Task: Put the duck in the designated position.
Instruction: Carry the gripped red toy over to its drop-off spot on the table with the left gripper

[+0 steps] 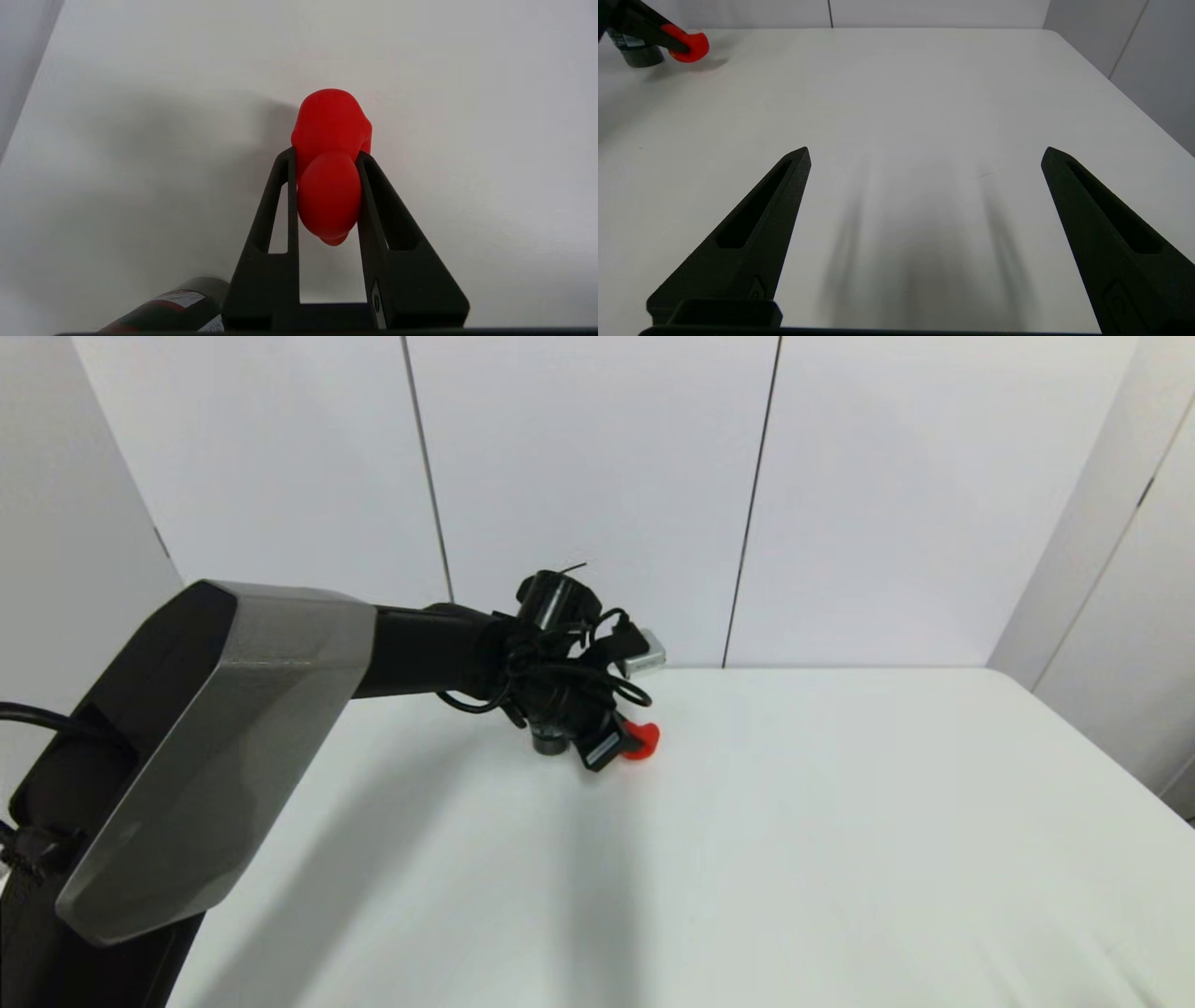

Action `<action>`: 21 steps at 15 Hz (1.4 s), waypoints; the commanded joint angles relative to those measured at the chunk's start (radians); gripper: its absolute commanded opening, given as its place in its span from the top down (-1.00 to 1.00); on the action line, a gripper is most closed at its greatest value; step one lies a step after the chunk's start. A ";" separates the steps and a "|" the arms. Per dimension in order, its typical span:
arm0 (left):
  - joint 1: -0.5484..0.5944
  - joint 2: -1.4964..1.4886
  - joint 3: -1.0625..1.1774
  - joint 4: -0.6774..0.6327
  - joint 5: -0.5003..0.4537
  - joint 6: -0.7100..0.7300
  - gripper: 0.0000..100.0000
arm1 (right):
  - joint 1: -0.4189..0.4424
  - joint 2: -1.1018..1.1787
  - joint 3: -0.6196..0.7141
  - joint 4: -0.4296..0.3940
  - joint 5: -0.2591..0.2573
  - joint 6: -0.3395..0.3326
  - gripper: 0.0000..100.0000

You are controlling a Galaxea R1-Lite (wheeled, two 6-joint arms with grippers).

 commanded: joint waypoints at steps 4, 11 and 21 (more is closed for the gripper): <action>0.000 0.036 -0.041 -0.002 0.030 -0.012 1.00 | 0.000 0.001 0.000 0.000 0.000 -0.001 -1.00; 0.000 0.062 -0.080 -0.024 0.032 -0.035 1.00 | 0.000 0.001 0.000 0.000 0.000 -0.001 -1.00; -0.004 0.068 -0.080 -0.045 0.030 -0.055 -1.00 | 0.000 0.001 0.000 0.000 0.000 -0.001 -1.00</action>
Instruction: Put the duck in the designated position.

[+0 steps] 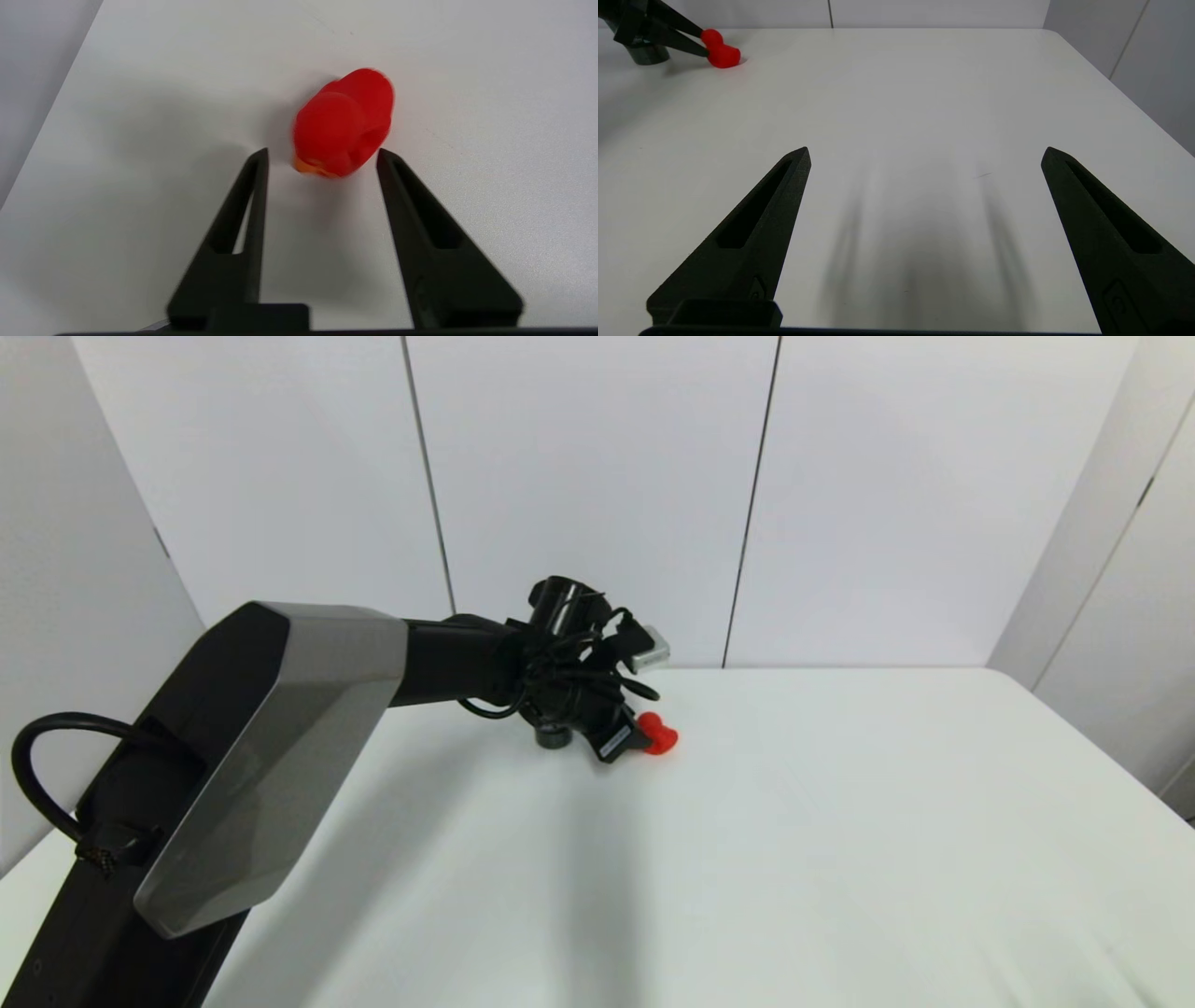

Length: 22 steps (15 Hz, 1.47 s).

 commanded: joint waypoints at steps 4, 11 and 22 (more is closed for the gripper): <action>-0.008 -0.064 0.002 0.005 -0.002 0.004 -1.00 | 0.000 0.001 0.000 -0.001 0.000 -0.002 -1.00; -0.009 -0.302 0.026 0.013 -0.004 -0.023 -1.00 | 0.000 0.001 0.000 -0.001 0.000 0.000 -1.00; 0.225 -1.069 0.559 0.002 0.212 -0.092 -1.00 | 0.000 0.001 0.000 -0.001 0.000 0.000 -1.00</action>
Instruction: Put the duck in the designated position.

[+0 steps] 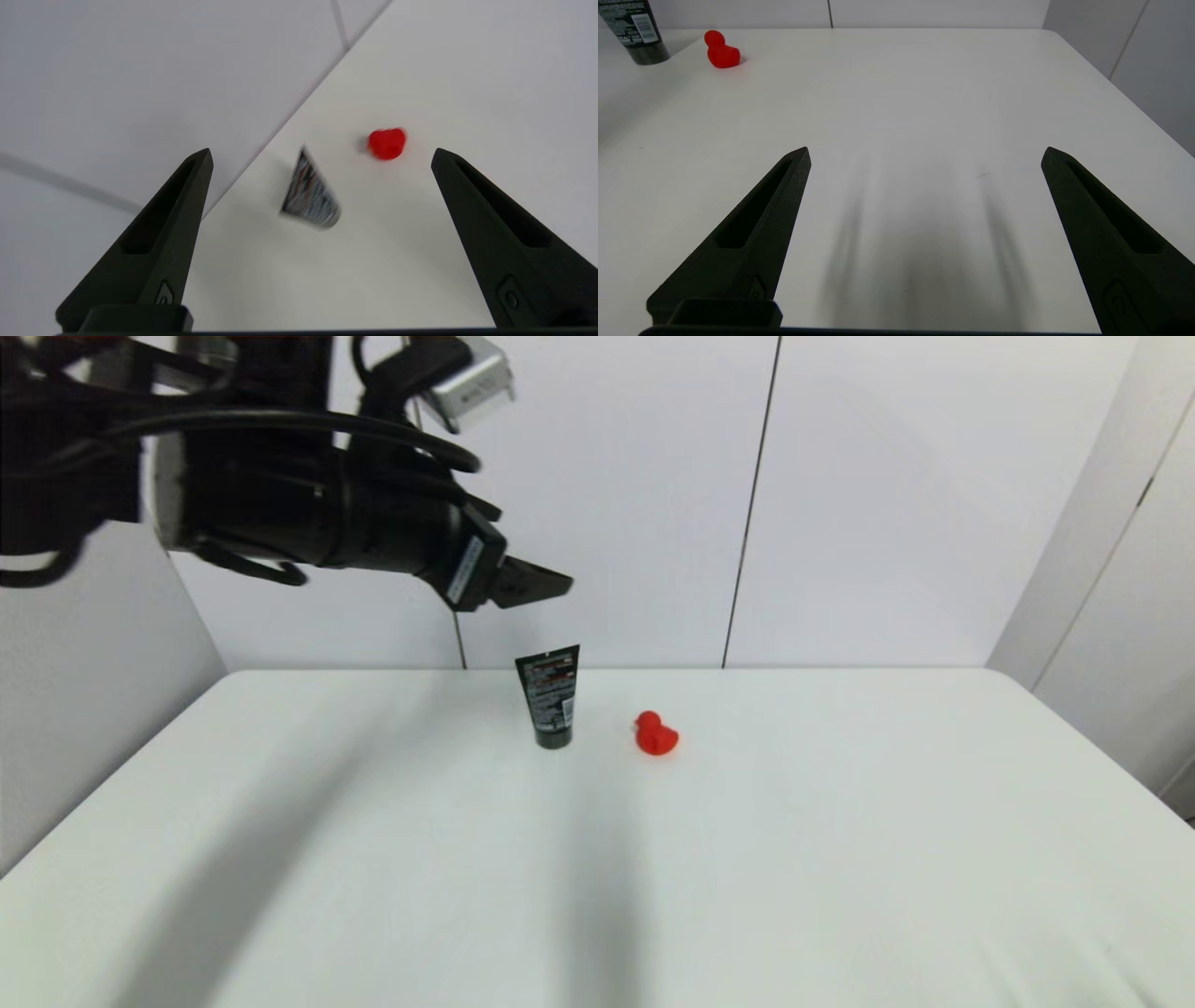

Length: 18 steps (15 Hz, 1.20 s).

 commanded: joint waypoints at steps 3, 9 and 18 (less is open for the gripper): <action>0.377 -0.533 0.427 -0.041 0.046 -0.009 -1.00 | 0.000 0.001 0.000 -0.001 0.000 0.000 -1.00; 0.539 -0.897 0.849 -0.146 0.032 -0.165 -1.00 | 0.000 0.001 0.000 -0.001 0.000 -0.001 -1.00; 0.470 -1.269 1.193 -0.144 0.101 -0.219 -1.00 | 0.000 0.001 0.000 -0.001 0.000 0.000 -1.00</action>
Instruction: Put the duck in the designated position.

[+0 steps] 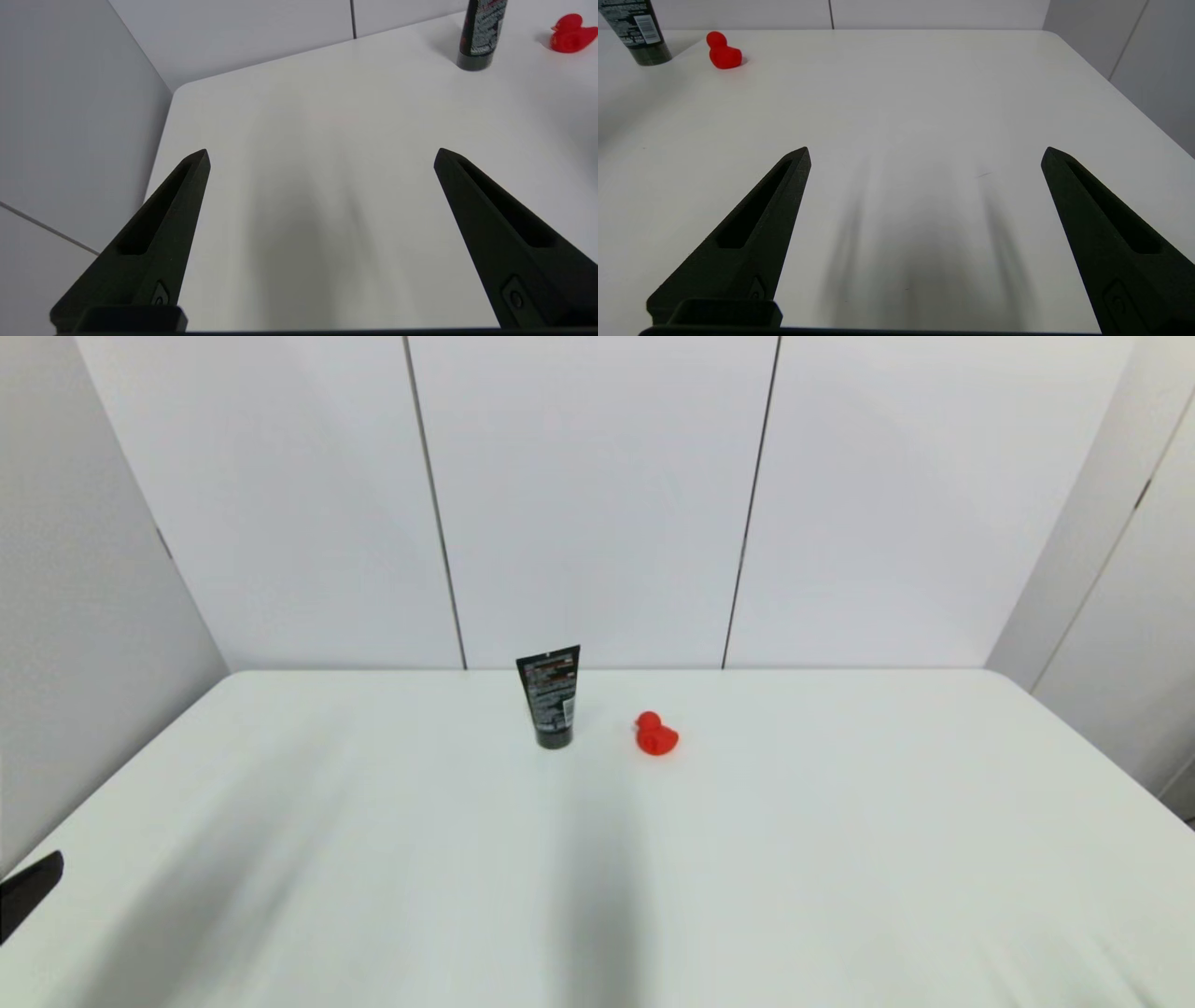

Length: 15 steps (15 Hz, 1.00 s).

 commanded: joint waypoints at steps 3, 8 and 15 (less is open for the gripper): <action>-0.031 -0.264 0.224 -0.001 0.017 -0.031 -1.00 | 0.000 0.001 0.000 0.000 0.000 -0.002 -1.00; -0.031 -0.279 0.352 -0.112 0.096 -0.051 -1.00 | 0.000 0.001 0.000 0.000 0.000 -0.002 -1.00; 0.020 -0.359 0.556 -0.330 0.125 -0.062 -1.00 | 0.000 0.001 0.000 0.000 0.000 -0.002 -1.00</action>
